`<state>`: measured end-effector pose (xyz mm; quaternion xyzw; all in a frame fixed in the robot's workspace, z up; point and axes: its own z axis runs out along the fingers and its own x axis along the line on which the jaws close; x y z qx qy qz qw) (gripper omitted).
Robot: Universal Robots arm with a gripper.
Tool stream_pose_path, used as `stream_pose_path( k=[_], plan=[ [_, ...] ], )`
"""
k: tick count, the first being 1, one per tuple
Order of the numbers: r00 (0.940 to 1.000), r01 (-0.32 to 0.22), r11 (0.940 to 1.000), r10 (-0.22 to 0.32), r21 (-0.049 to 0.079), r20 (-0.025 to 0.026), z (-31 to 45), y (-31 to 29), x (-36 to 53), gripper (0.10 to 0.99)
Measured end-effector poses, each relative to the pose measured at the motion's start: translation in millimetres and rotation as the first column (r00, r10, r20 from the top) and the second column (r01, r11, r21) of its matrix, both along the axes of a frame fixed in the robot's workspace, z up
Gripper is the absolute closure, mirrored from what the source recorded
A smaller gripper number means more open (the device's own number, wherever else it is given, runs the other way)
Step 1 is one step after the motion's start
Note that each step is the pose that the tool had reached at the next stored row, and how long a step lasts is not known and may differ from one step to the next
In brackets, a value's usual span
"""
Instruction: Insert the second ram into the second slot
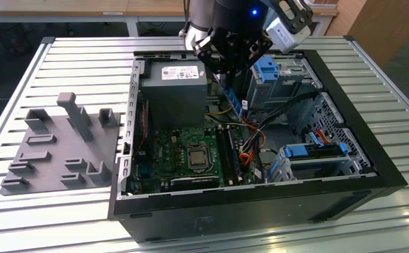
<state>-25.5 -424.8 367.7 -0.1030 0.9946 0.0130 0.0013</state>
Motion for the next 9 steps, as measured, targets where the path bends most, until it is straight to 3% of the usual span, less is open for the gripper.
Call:
stream_pose_path(
  k=[9],
  plan=[
    [0.9999, 0.017, 0.9999, -0.017, -0.001, 0.0001, -1.9, 0.0, 0.6, 0.957]
  ],
)
